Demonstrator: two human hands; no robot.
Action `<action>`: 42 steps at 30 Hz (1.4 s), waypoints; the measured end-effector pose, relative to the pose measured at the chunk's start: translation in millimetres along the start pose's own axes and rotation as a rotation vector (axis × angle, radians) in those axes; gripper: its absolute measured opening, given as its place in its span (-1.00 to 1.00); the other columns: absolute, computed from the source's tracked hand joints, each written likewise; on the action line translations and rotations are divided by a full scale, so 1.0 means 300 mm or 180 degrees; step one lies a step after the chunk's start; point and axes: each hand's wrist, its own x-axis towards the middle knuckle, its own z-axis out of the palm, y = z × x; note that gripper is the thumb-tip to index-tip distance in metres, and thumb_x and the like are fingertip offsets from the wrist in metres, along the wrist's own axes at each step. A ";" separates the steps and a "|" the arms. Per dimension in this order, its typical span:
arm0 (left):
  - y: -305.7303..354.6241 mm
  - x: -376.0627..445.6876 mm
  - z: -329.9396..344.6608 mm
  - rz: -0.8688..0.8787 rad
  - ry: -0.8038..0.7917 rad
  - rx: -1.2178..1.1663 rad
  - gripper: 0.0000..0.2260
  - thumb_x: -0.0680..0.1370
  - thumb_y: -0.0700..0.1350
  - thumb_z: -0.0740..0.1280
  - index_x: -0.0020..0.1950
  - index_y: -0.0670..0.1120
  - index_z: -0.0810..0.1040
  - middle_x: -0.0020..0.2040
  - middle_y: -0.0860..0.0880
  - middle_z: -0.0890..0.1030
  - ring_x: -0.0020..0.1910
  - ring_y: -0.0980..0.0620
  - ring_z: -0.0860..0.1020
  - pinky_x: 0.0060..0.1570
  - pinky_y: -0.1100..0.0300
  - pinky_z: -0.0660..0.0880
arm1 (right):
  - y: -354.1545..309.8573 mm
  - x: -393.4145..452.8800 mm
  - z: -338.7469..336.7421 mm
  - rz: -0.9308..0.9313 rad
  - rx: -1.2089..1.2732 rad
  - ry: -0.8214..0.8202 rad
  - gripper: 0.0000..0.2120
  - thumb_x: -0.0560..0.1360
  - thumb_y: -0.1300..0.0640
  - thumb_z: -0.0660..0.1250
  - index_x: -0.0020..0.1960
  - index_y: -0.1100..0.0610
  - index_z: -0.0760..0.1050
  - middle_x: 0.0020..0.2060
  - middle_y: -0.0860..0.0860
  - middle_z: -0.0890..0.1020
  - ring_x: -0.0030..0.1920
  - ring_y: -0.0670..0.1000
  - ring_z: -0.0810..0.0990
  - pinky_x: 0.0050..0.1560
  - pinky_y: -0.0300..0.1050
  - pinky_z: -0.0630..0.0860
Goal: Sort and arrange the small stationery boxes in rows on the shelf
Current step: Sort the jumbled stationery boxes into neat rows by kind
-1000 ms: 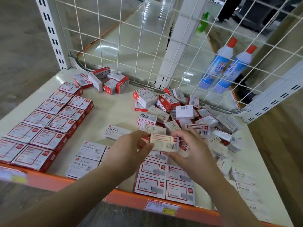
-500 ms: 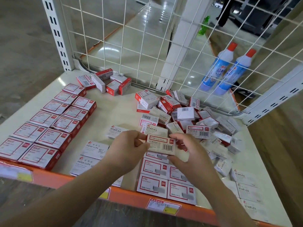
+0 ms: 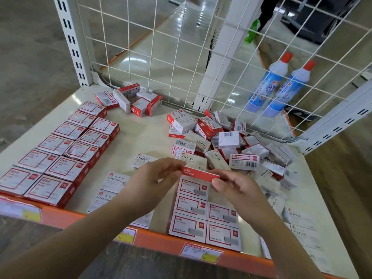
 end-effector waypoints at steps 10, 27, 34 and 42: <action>-0.015 0.024 0.008 -0.0154 0.0344 0.0659 -0.82 0.61 -0.03 0.12 -0.13 0.01 0.45 -0.24 0.13 0.54 -0.29 0.19 0.51 -0.39 0.42 0.39 | 0.014 0.010 0.027 -0.0045 -0.0240 -0.0013 -0.72 0.47 0.09 0.36 0.05 -0.26 0.43 -0.12 -0.16 0.60 -0.09 -0.26 0.55 -0.06 -0.33 0.53; -0.017 0.002 0.055 -0.0627 0.0111 -0.0020 -0.88 0.57 -0.11 0.24 0.09 0.01 0.47 -0.16 0.12 0.61 -0.16 0.17 0.60 -0.24 0.34 0.57 | 0.039 0.003 0.034 -0.0695 -0.1503 0.0101 -0.63 0.53 -0.01 0.24 0.11 -0.43 0.16 0.01 -0.51 0.32 0.08 -0.49 0.33 0.02 -0.51 0.29; -0.033 -0.003 0.070 -0.0424 0.0126 0.0108 -0.73 0.54 -0.18 0.30 0.21 0.03 0.47 -0.19 0.17 0.59 -0.14 0.25 0.58 -0.17 0.36 0.55 | 0.048 0.004 0.035 -0.0681 -0.1606 0.0174 -0.62 0.55 0.01 0.21 0.09 -0.43 0.13 0.00 -0.55 0.26 0.03 -0.60 0.25 0.00 -0.57 0.24; -0.032 0.000 0.076 -0.0365 0.0139 0.0250 -0.74 0.54 -0.14 0.30 0.22 0.05 0.47 -0.20 0.19 0.58 -0.16 0.26 0.57 -0.27 0.45 0.50 | 0.046 0.002 0.026 -0.0548 -0.1563 0.0166 -0.62 0.56 0.03 0.21 0.18 -0.36 0.13 0.10 -0.39 0.35 0.17 -0.31 0.32 0.20 -0.29 0.29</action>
